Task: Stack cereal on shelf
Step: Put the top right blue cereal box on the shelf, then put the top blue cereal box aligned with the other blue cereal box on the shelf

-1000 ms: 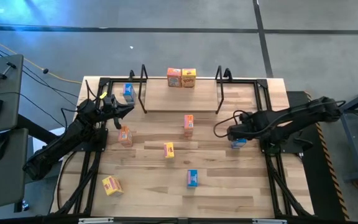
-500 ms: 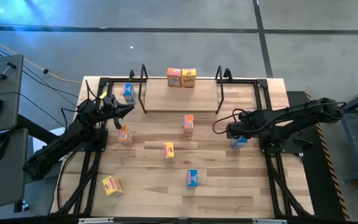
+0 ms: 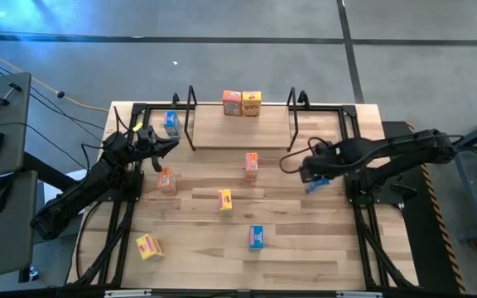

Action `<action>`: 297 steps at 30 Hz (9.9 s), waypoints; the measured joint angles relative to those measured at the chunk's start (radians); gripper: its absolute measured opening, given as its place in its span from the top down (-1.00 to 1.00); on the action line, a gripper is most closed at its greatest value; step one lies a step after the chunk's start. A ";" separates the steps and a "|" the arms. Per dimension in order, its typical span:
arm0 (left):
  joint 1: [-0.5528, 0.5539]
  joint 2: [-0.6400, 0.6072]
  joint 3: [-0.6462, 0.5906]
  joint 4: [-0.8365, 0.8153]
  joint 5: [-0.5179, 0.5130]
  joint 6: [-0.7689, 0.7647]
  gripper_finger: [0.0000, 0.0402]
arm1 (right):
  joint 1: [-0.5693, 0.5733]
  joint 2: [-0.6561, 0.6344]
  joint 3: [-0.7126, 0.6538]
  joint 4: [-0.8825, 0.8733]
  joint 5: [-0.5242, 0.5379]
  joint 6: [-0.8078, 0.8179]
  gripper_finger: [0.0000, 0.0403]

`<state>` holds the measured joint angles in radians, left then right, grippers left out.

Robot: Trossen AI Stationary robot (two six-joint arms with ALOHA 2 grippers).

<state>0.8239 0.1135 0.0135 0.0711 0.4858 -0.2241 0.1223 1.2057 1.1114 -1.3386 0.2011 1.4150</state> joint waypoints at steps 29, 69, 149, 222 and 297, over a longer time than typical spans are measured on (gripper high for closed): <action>0.000 0.000 0.000 0.000 0.000 0.010 0.92 | -0.689 0.696 0.969 0.018 -0.015 -1.939 0.17; 0.000 0.000 0.000 -0.001 0.002 -0.007 0.92 | -0.750 0.901 1.002 0.086 -0.054 -2.044 -0.11; 0.035 1.152 0.916 -0.895 -0.679 -0.097 -0.36 | -0.303 -0.201 -0.358 1.112 0.077 -1.706 1.00; 0.102 1.159 0.900 -0.827 -0.679 -0.070 -0.67 | -0.303 -0.201 -0.358 1.141 0.076 -1.712 1.00; -0.746 1.165 0.970 -0.629 -0.637 0.138 0.22 | -0.107 -0.201 -0.358 1.117 0.132 -1.622 1.00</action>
<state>0.0776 1.2781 0.9838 -0.5575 -0.1516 -0.0864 0.0154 1.0042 0.7536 -0.2218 0.3336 -0.2070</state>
